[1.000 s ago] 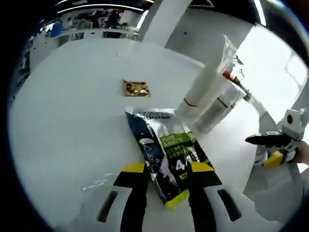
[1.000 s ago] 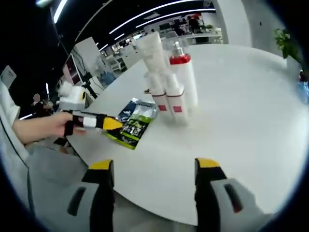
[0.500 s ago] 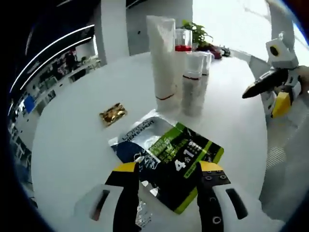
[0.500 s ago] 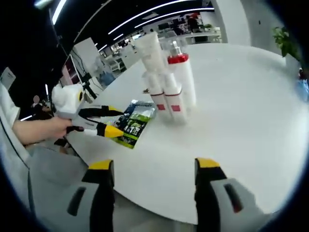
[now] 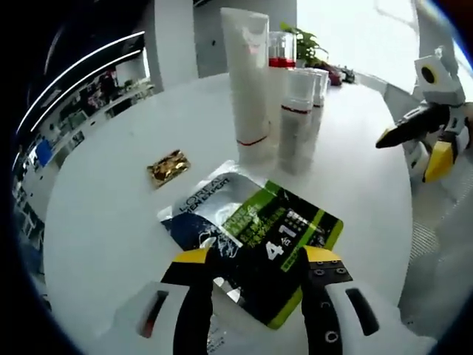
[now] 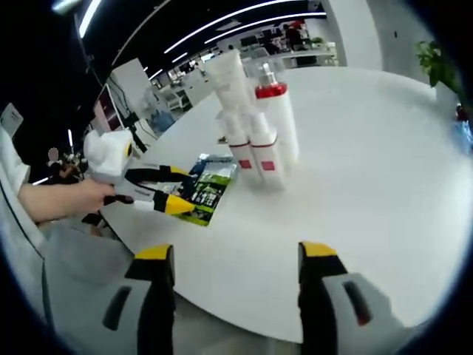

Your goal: Arrange the skincare products in the storage area until every visible bottle or jar stands upright without overlapping.

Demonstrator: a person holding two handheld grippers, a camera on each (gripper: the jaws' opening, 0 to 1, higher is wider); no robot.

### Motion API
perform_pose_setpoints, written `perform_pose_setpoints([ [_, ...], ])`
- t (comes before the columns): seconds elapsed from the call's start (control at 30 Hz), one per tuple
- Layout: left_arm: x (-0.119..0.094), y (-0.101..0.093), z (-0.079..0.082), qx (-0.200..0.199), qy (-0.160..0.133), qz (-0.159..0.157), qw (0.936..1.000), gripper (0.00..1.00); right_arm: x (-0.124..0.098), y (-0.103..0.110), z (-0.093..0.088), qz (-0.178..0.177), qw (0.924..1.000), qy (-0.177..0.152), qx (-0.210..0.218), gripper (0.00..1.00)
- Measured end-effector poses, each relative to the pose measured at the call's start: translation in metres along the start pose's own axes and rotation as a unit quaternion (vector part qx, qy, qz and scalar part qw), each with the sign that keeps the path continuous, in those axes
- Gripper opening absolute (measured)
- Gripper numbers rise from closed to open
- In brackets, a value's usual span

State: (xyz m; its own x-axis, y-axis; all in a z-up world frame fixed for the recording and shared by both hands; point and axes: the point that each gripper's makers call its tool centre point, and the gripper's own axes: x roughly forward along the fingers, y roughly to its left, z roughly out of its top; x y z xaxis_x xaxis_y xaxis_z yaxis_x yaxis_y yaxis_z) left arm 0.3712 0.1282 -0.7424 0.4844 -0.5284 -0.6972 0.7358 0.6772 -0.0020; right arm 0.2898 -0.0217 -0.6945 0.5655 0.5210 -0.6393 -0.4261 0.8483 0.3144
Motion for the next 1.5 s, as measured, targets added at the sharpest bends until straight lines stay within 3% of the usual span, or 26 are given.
perform_pose_setpoints([
  [0.2, -0.001, 0.014, 0.016, -0.025, -0.015, 0.0, 0.9996, 0.46, -0.001, -0.003, 0.001, -0.003, 1.0, -0.004, 0.005, 0.68],
  [0.37, 0.008, 0.042, 0.03, -0.066, -0.019, 0.036, 0.997, 0.48, -0.002, -0.007, 0.001, -0.008, 0.9999, -0.007, 0.011, 0.68],
  [0.53, 0.023, 0.071, 0.049, -0.116, -0.023, 0.07, 0.9905, 0.55, -0.003, -0.009, 0.0, -0.011, 0.9997, -0.01, 0.017, 0.68],
  [0.6, 0.028, 0.085, 0.053, -0.108, -0.01, 0.104, 0.9886, 0.55, -0.003, -0.011, 0.001, -0.015, 0.9996, -0.014, 0.02, 0.68],
  [0.83, 0.053, 0.103, 0.077, -0.132, -0.002, 0.122, 0.9837, 0.61, -0.004, -0.013, 0.002, -0.019, 0.9997, -0.013, 0.013, 0.68],
  [0.93, 0.062, 0.115, 0.08, -0.137, 0.006, 0.14, 0.9806, 0.59, -0.005, -0.016, 0.002, -0.021, 0.9995, -0.015, 0.02, 0.68],
  [1.23, 0.079, 0.127, 0.089, -0.159, 0.022, 0.152, 0.9753, 0.58, -0.009, -0.022, 0.002, -0.027, 0.999, -0.019, 0.029, 0.68],
  [1.47, 0.084, 0.128, 0.083, -0.169, 0.04, 0.154, 0.9727, 0.52, -0.009, -0.025, 0.002, -0.03, 0.9988, -0.02, 0.035, 0.68],
  [1.5, 0.086, 0.129, 0.084, -0.179, 0.032, 0.155, 0.971, 0.52, -0.009, -0.025, 0.002, -0.03, 0.9988, -0.019, 0.034, 0.68],
])
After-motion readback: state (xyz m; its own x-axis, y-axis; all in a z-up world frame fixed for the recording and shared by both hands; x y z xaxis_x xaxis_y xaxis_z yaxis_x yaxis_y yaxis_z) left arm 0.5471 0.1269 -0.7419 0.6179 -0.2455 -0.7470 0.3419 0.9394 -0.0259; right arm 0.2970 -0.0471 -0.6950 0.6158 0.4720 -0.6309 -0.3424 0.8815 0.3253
